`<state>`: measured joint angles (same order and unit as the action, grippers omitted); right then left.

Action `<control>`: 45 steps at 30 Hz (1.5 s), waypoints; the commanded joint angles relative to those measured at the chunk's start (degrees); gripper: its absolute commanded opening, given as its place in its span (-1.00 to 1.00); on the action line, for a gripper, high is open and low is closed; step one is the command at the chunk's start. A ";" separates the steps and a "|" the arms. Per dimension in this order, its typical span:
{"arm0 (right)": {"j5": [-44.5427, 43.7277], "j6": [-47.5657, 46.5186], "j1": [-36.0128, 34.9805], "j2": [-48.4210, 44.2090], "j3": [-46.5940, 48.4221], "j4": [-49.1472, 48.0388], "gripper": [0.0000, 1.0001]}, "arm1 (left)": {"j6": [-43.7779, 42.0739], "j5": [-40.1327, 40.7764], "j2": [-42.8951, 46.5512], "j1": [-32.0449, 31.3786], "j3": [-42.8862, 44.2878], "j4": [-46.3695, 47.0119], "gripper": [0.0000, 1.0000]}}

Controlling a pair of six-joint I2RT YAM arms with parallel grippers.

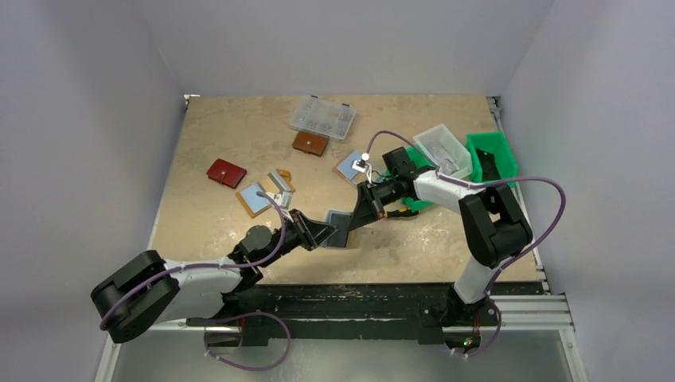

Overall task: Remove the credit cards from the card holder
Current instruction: Remove the credit card from the card holder.

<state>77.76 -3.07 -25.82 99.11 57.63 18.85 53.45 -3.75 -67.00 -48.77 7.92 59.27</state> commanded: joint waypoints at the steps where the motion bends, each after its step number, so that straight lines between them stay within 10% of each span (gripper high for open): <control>1: 2.28 -2.11 0.37 0.05 0.55 0.35 -1.00 | 0.19 1.72 5.73 0.06 -0.10 -1.60 -0.73; 13: 2.97 -3.33 0.72 0.12 0.56 0.90 -1.00 | -1.03 0.50 11.52 0.21 0.67 -11.10 -0.29; 23: 2.93 -4.06 0.91 0.45 0.72 1.51 -1.00 | -0.09 0.91 12.39 0.64 0.39 -11.93 -0.44; 32: 2.34 -7.19 1.10 1.35 1.61 4.55 -1.00 | -0.11 0.47 13.45 1.13 -0.25 -12.43 -1.00; 45: 1.70 -15.02 1.58 2.69 3.97 11.91 -1.00 | -1.08 -0.56 15.84 2.10 -1.45 -13.30 -1.00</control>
<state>78.43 -14.55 -24.62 102.26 59.07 27.83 53.39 -3.25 -52.12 -47.27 7.49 44.53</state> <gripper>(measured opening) 0.062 0.025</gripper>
